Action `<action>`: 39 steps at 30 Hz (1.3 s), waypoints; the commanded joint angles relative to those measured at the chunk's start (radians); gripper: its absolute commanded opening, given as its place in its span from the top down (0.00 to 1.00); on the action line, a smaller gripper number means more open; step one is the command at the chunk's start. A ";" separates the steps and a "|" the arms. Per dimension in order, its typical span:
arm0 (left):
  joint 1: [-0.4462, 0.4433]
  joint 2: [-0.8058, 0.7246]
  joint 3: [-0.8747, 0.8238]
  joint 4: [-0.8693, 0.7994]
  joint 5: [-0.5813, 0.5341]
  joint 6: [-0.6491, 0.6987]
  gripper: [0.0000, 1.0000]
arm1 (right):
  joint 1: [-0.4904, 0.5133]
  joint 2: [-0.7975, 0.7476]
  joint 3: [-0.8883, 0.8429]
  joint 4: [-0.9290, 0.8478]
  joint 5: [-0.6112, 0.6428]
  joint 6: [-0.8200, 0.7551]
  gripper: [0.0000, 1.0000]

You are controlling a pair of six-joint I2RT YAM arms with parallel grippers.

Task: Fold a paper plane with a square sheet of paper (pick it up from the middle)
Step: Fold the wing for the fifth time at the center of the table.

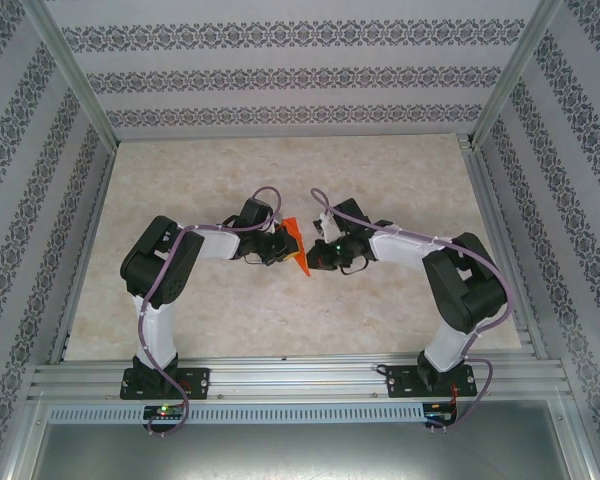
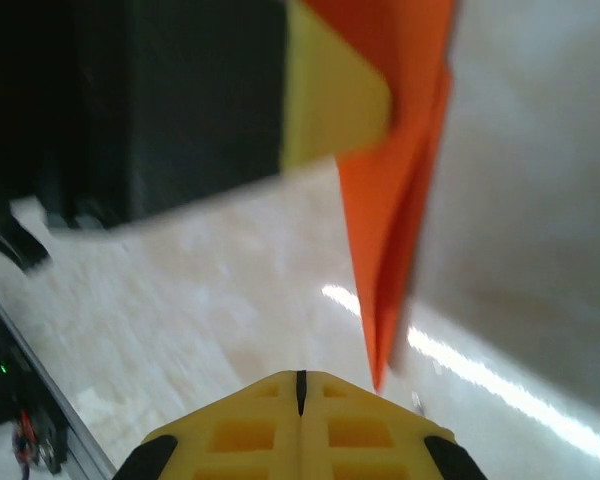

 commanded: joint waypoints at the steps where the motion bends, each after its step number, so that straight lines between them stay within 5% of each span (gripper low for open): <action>1: 0.003 0.058 -0.039 -0.050 -0.087 0.024 0.89 | 0.012 0.073 0.038 0.026 0.005 0.024 1.00; 12: 0.003 0.028 0.004 -0.045 -0.049 0.087 0.86 | 0.014 0.183 0.044 -0.004 0.037 -0.016 1.00; 26: 0.032 -0.053 0.137 -0.173 -0.059 0.406 0.76 | 0.013 0.205 0.028 -0.073 0.097 -0.056 1.00; 39: 0.090 0.025 0.180 -0.183 -0.064 0.463 0.76 | 0.013 0.222 0.037 -0.079 0.090 -0.059 1.00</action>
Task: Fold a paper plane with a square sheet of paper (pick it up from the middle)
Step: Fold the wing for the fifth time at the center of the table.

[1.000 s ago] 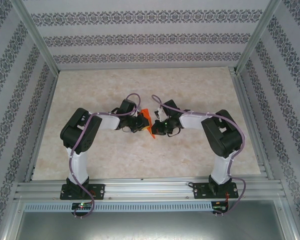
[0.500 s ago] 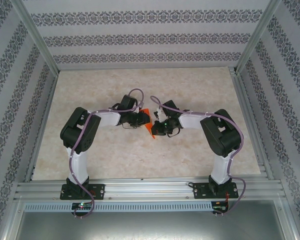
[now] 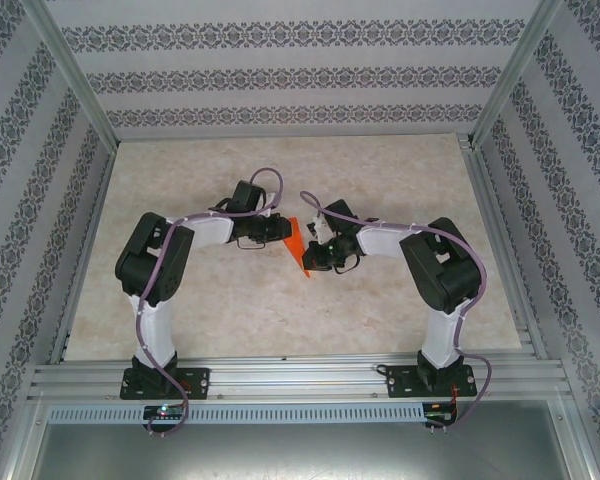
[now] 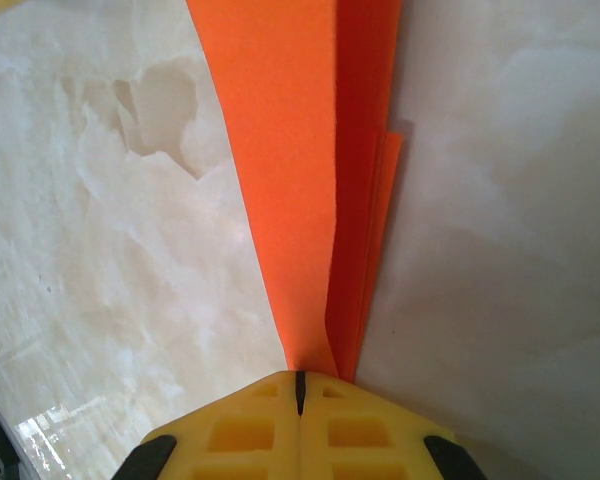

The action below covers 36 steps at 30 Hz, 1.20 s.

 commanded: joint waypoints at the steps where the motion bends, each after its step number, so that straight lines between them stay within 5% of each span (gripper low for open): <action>1: 0.022 0.036 0.036 -0.023 -0.008 0.048 0.76 | 0.011 0.064 -0.019 -0.086 0.081 -0.023 1.00; 26: 0.134 0.115 0.163 -0.149 -0.142 0.086 0.77 | 0.011 0.066 -0.040 -0.111 0.089 -0.037 1.00; 32: 0.160 0.054 0.198 -0.166 -0.108 0.093 0.78 | 0.010 0.064 -0.035 -0.104 0.085 -0.028 1.00; 36: 0.141 -0.066 0.072 -0.026 -0.027 0.003 0.82 | 0.012 0.061 -0.035 -0.099 0.072 -0.016 1.00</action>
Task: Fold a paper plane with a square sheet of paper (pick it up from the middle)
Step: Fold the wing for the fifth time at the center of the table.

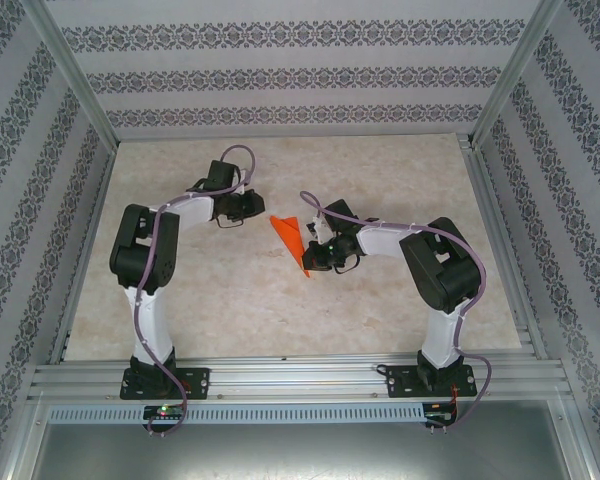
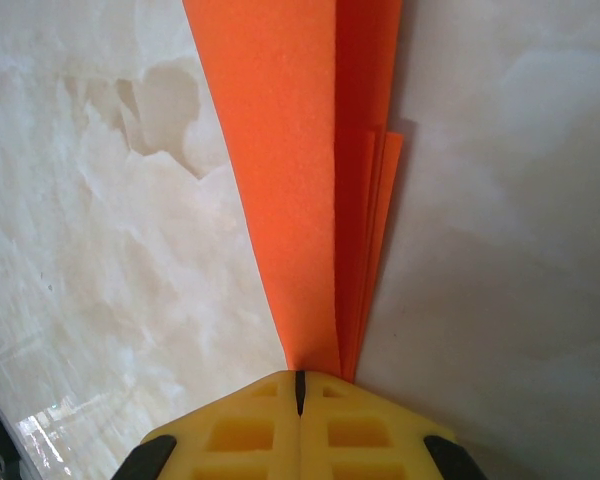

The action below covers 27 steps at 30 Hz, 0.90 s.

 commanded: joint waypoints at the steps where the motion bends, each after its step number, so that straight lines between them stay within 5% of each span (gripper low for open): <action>1: -0.035 -0.127 -0.097 0.108 0.070 -0.061 0.83 | 0.011 0.058 -0.035 -0.100 0.076 -0.008 1.00; 13: -0.249 -0.131 -0.254 0.230 0.126 -0.130 0.95 | 0.012 0.046 -0.032 -0.113 0.079 -0.001 1.00; 27: -0.258 -0.018 -0.274 0.229 0.115 -0.137 0.99 | 0.012 0.062 -0.034 -0.116 0.083 -0.002 1.00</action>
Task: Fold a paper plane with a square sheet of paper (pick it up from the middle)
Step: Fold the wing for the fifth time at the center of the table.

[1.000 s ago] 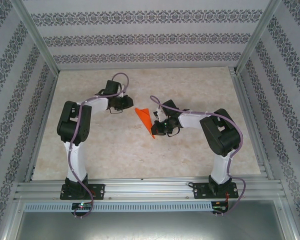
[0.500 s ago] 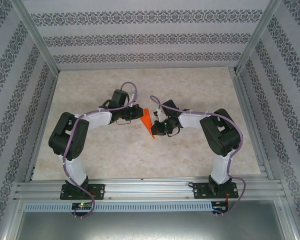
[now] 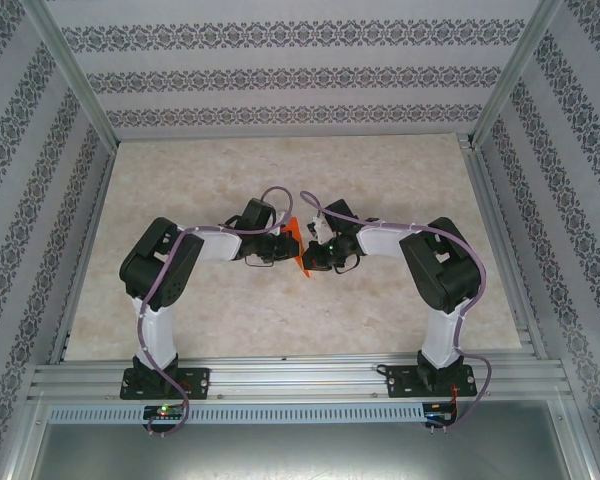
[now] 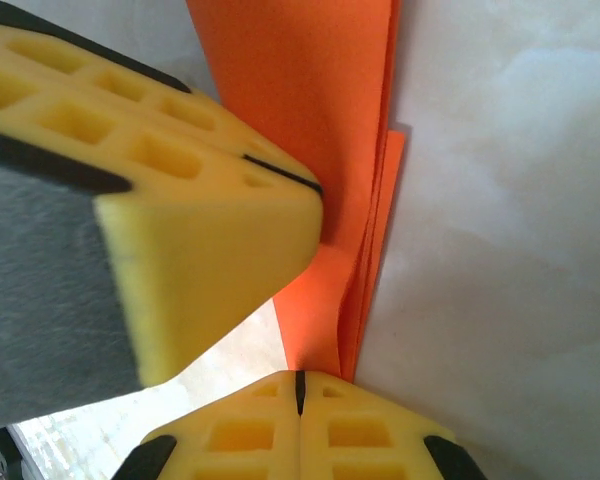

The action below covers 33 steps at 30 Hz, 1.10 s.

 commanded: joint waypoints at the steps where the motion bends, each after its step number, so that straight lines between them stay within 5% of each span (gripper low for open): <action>1: 0.013 0.032 0.002 -0.022 -0.027 0.021 0.99 | 0.012 0.065 -0.035 -0.117 0.088 -0.009 1.00; 24: 0.339 0.164 0.346 -0.315 -0.122 0.215 0.96 | 0.001 0.054 -0.068 -0.099 0.069 -0.008 1.00; 29: 0.339 0.049 0.349 -0.352 -0.148 0.195 0.84 | 0.019 -0.002 -0.018 -0.053 0.012 0.047 1.00; 33: 0.313 -0.073 0.289 -0.339 -0.149 0.135 0.68 | 0.020 -0.079 0.019 -0.008 0.000 0.106 0.89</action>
